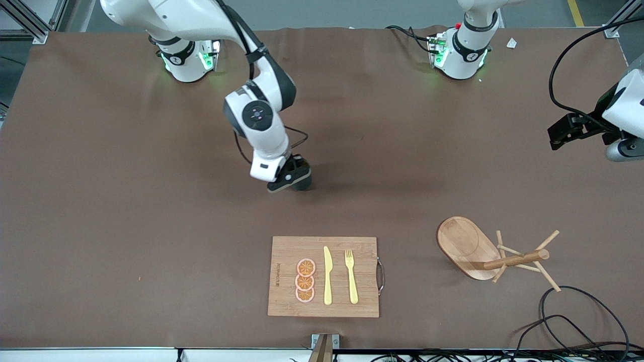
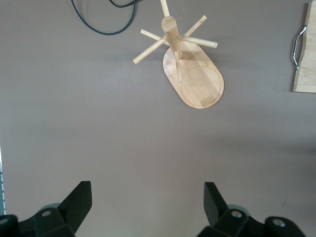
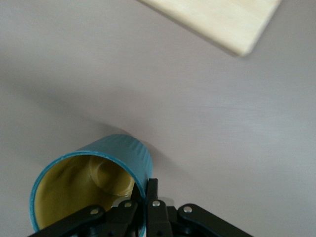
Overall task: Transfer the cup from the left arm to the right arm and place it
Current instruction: 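Carry the teal mug away from the cutting board with the right gripper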
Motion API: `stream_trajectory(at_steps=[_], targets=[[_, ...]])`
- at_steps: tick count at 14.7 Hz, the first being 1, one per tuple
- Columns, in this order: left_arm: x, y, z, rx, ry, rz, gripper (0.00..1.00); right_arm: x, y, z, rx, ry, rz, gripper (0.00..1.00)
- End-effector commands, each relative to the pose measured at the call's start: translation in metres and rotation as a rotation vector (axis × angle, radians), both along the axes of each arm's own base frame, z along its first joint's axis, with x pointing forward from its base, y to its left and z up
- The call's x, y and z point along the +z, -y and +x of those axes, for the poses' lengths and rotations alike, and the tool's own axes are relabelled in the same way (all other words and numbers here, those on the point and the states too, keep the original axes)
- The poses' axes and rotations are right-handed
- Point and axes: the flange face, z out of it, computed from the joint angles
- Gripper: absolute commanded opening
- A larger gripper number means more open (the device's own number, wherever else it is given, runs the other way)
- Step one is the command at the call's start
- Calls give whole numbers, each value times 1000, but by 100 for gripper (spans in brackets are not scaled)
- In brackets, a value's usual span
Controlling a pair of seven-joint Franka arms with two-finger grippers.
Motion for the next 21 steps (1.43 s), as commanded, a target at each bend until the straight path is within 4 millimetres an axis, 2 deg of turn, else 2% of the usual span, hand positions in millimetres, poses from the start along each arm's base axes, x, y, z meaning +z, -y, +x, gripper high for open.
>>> stream_trajectory(at_steps=[1, 3, 6, 8, 9, 10, 12, 17, 18, 19, 21], targets=[[10, 2, -2, -26, 10, 20, 100, 33, 77, 26, 130, -26, -15, 0], [11, 2, -3, -26, 11, 19, 100, 40, 129, 39, 201, -34, -15, 0], [12, -9, -3, -46, 1, -18, 100, 43, 215, 58, 337, -31, -10, 1], [24, -1, -16, -88, 11, -25, 100, 40, 269, 67, 412, -31, -10, 1], [22, 3, -20, -93, 3, -18, 100, 36, 296, 69, 447, -32, -9, 1], [24, -6, -28, -74, 3, -24, 100, 34, 315, 70, 477, -31, -13, 1], [24, -11, -37, -57, -7, -63, 100, 31, 342, 70, 522, -31, -20, 1], [9, -1, -70, -72, -4, -50, 100, 4, 429, 55, 656, 27, -65, 1], [10, -3, -75, -69, 2, -48, 100, 4, 441, 55, 667, 39, -73, 1], [12, -4, -75, -68, 5, -48, 100, 3, 448, 54, 670, 40, -74, 1], [12, -4, -74, -67, 2, -65, 100, -4, 448, 51, 671, 47, -78, 1]])
